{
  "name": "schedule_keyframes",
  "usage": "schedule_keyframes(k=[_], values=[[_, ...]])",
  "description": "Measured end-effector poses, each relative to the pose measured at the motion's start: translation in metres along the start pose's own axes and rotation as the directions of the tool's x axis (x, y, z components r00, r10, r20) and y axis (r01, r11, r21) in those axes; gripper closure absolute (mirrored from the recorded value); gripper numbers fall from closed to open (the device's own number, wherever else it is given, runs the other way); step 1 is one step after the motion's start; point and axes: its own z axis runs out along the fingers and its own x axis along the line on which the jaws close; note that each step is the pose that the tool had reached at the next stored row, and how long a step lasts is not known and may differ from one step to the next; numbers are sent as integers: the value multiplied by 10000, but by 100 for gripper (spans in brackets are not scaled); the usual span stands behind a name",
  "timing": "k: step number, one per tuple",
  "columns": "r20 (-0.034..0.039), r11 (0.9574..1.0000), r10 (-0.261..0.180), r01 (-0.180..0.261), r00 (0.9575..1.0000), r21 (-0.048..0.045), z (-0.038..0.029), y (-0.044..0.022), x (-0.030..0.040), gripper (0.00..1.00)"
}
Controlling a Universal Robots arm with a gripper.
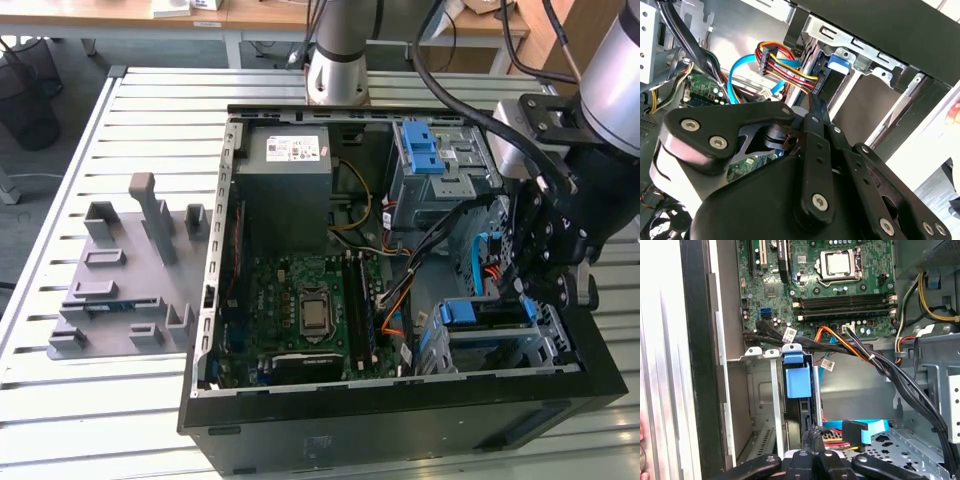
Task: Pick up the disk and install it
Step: 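Insert the second disk wire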
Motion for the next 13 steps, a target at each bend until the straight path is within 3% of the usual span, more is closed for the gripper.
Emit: schedule_keyframes(k=[6, 9, 13], values=[[1, 10000, 2, -2, 10000, 0, -160, 0, -3, 89], [3, 10000, 2, -2, 10000, 0, -184, 24, -1, 89], [4, 10000, 2, -2, 10000, 0, -203, 107, 8, 89]])
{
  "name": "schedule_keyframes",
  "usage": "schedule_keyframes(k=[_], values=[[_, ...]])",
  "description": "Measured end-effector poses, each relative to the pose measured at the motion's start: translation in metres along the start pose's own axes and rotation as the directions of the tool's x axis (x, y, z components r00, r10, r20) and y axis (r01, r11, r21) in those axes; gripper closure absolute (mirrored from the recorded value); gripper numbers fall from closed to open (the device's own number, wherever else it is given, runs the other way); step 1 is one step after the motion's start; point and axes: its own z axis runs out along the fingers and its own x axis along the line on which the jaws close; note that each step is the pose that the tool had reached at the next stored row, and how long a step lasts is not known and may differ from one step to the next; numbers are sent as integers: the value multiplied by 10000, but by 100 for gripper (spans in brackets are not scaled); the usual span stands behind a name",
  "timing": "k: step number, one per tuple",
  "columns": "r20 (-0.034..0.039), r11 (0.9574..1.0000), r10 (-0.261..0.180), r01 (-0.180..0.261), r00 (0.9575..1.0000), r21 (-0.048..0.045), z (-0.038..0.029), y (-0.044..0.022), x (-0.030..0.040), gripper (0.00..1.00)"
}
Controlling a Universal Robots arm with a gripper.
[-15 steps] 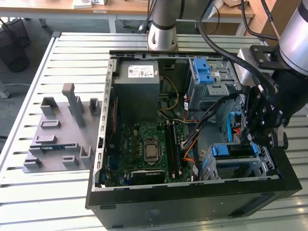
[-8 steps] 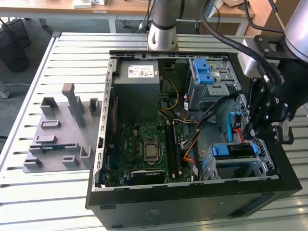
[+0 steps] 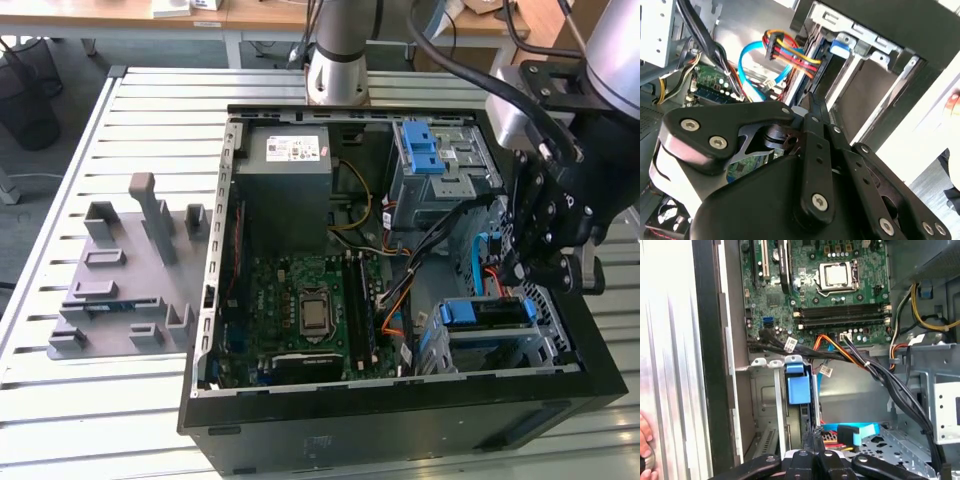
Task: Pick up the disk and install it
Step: 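Insert the second disk wire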
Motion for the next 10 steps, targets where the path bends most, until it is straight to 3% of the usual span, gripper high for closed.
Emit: schedule_keyframes(k=[3, 7, 10], values=[[2, 10000, -1, 1, 10000, 0, -52, 32, 2, 89], [2, 10000, -1, 1, 10000, 0, -184, 42, -2, 89], [3, 10000, -1, 1, 10000, 3, -192, 87, -5, 89]])
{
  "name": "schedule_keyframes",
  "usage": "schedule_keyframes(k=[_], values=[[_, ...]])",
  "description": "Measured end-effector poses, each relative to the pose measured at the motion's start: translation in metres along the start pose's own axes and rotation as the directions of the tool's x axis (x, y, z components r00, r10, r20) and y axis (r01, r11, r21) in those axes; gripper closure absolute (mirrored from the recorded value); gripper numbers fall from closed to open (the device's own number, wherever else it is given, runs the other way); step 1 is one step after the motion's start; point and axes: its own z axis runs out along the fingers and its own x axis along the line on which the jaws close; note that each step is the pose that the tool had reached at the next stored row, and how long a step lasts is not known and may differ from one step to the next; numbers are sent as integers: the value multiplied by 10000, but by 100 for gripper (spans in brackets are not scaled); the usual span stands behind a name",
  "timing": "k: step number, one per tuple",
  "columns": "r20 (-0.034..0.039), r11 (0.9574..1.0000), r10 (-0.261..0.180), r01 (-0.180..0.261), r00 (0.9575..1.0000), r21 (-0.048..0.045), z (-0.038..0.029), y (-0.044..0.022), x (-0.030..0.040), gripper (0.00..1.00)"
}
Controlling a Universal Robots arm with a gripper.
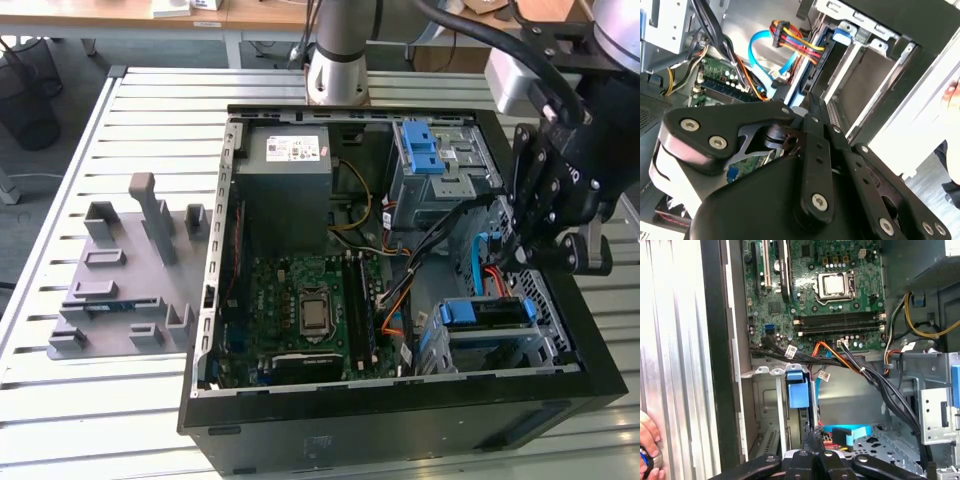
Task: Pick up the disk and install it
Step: 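Insert the second disk wire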
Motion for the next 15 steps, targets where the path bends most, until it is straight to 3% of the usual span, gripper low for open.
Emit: schedule_keyframes(k=[4, 15], values=[[0, 10000, -1, 1, 10000, 1, 0, 23, -16, 89], [-26, 10000, 0, 0, 10000, 4, -47, 46, -186, 89]])
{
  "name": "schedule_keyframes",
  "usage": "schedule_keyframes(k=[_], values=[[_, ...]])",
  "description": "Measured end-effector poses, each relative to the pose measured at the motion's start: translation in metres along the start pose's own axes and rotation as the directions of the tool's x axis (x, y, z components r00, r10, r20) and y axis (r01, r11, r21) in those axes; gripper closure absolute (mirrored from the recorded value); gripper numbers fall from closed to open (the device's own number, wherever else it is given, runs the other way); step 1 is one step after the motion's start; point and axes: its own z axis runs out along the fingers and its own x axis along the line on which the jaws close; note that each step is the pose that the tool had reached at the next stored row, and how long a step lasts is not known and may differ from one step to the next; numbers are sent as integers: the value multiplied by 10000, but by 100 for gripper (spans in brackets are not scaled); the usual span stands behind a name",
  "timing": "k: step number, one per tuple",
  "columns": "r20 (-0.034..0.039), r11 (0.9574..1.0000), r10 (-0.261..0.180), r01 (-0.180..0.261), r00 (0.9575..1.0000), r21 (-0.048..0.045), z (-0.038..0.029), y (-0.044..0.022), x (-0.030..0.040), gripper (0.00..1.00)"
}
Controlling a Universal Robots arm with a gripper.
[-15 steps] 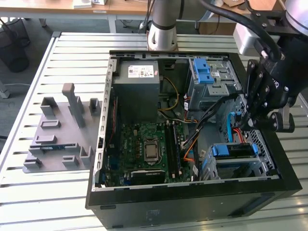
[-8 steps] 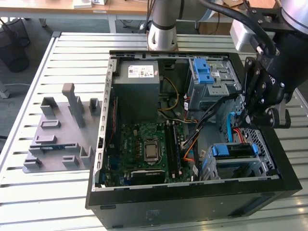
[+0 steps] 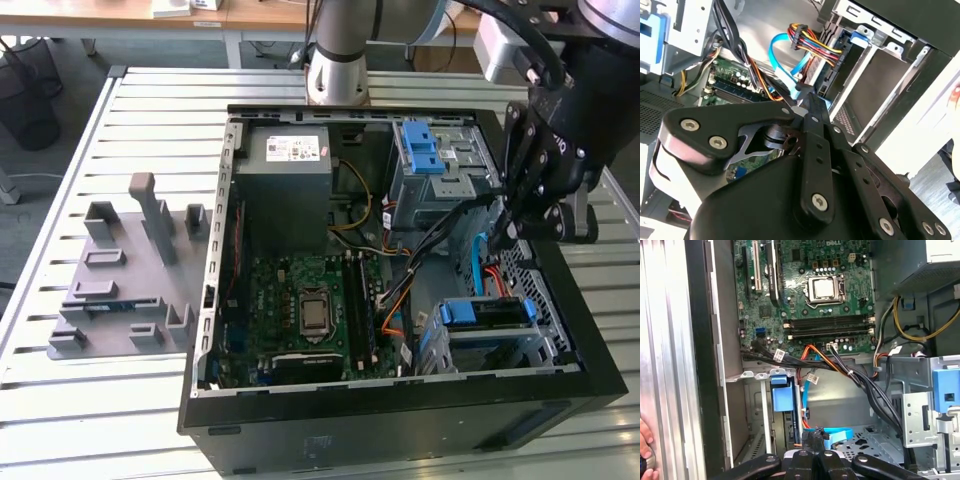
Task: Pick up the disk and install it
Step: 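Insert the second disk wire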
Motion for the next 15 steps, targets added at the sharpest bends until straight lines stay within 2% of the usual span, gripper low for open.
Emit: schedule_keyframes(k=[11, 13, 14, 15], values=[[-31, 10000, 0, 0, 10000, 4, -45, 7, -51, 89], [-85, 10000, -1, 1, 10000, 10, -45, 9, -67, 89], [-139, 10000, -1, 2, 9999, 16, -45, 10, -76, 89], [-202, 10000, -2, 3, 9998, 22, -41, 11, -87, 83]])
